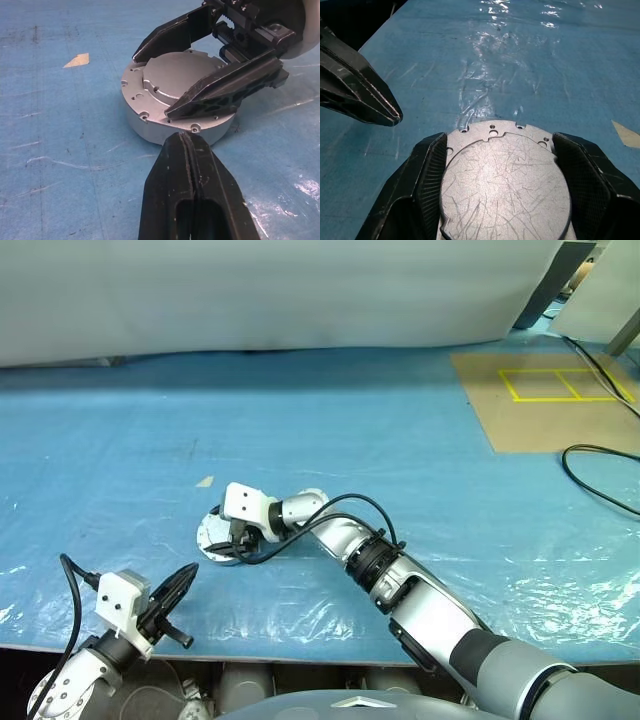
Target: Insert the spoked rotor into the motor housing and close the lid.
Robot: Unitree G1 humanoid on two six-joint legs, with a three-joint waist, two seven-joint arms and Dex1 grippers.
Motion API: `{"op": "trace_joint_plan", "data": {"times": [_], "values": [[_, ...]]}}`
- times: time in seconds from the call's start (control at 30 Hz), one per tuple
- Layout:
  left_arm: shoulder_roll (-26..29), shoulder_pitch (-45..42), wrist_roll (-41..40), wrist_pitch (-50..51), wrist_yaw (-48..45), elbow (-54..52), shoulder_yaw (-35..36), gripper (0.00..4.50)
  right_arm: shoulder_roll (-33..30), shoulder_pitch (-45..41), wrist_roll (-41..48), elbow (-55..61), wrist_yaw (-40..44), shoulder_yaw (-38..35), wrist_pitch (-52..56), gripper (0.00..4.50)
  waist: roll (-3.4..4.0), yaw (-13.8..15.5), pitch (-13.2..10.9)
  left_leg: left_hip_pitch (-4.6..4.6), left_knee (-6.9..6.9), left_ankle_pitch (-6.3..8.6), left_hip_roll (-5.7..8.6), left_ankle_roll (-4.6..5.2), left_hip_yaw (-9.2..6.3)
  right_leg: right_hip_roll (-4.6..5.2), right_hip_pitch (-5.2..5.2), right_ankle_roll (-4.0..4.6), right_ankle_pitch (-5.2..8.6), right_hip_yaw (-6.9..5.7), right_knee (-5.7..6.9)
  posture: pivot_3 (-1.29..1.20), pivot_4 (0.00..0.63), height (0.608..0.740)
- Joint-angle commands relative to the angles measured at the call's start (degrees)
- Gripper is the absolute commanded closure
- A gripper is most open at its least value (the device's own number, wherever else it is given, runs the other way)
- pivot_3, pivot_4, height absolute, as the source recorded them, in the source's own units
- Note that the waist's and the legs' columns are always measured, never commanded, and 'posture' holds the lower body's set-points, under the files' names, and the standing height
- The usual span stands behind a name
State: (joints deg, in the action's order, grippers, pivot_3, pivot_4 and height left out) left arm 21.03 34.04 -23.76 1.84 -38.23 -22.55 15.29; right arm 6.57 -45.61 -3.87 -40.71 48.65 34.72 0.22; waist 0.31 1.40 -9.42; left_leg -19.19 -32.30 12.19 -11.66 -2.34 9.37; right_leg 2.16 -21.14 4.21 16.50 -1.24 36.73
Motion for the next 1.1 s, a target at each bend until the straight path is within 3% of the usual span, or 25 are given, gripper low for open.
{"op": "trace_joint_plan", "data": {"times": [0.03, 0.3, 0.57, 0.8, 0.83, 0.93, 1.1], "values": [[0.8, -0.4, -0.2, 0.2, 0.2, -1.7, 0.1, 4.5, -0.6, 1.0, -5.6, -5.5, 0.3, 3.2, 1.8, 1.49, 0.06, 0.0, 0.0, 0.0, 0.01, 0.0, 0.0, 0.0, 0.01, 0.0, -0.01, 0.0, 0.0, 0.01, -0.01, 0.0, 0.15, 0.74], [0.1, -7.7, -1.3, 1.0, 2.9, -1.1, 0.6, 4.5, -0.9, 0.7, -4.7, -5.0, 1.8, 1.5, 2.9, 1.49, 0.08, 0.0, 0.1, 0.0, 0.02, 0.0, 0.0, 0.0, 0.07, 0.01, -0.06, 0.01, 0.0, 0.03, -0.07, 0.0, 0.15, 0.74], [4.8, -19.3, 6.5, 7.2, 3.7, 4.1, -7.0, 4.5, -0.5, 0.5, -3.4, -3.1, 4.0, 0.3, 4.0, 1.49, 0.11, 0.0, 0.1, -0.07, -0.01, -0.02, 0.03, -0.01, 0.09, 0.05, -0.12, 0.0, -0.01, 0.02, -0.14, 0.0, 0.15, 0.74], [10.5, -22.4, 8.8, 14.6, 2.1, 5.9, -10.1, 4.5, -0.6, 1.0, -1.6, -0.1, 5.3, -1.8, 7.0, 1.49, 0.11, 0.0, 0.2, -0.14, 0.0, -0.07, 0.11, -0.1, 0.09, 0.13, -0.14, -0.01, -0.01, 0.0, -0.15, 0.0, 0.15, 0.74], [10.8, -22.6, 8.8, 15.0, 2.1, 6.0, -10.1, 4.5, -0.7, 1.2, -1.2, 0.6, 5.9, -2.1, 7.7, 0.75, 0.11, 0.0, 0.2, -0.14, 0.0, -0.07, 0.13, -0.09, 0.09, 0.15, -0.14, -0.01, -0.01, -0.01, -0.15, 0.0, 0.15, 0.74], [11.3, -22.7, 8.7, 15.8, 2.3, 5.8, -10.2, 4.5, -1.2, 2.1, -1.1, 2.3, 8.0, -1.8, 8.5, 0.02, 0.09, -0.1, 0.2, -0.14, 0.0, -0.06, 0.12, -0.09, 0.09, 0.15, -0.12, -0.01, -0.01, -0.01, -0.15, 0.0, 0.15, 0.74], [10.9, -21.3, 8.0, 15.9, 1.7, 4.7, -10.4, 4.5, -0.7, 2.4, 0.7, 4.8, 9.4, -3.6, 2.7, 0.02, 0.08, -0.1, 0.2, -0.15, 0.01, -0.06, 0.11, -0.08, 0.09, 0.14, -0.16, -0.01, 0.0, -0.01, -0.16, 0.0, 0.15, 0.74]]}}
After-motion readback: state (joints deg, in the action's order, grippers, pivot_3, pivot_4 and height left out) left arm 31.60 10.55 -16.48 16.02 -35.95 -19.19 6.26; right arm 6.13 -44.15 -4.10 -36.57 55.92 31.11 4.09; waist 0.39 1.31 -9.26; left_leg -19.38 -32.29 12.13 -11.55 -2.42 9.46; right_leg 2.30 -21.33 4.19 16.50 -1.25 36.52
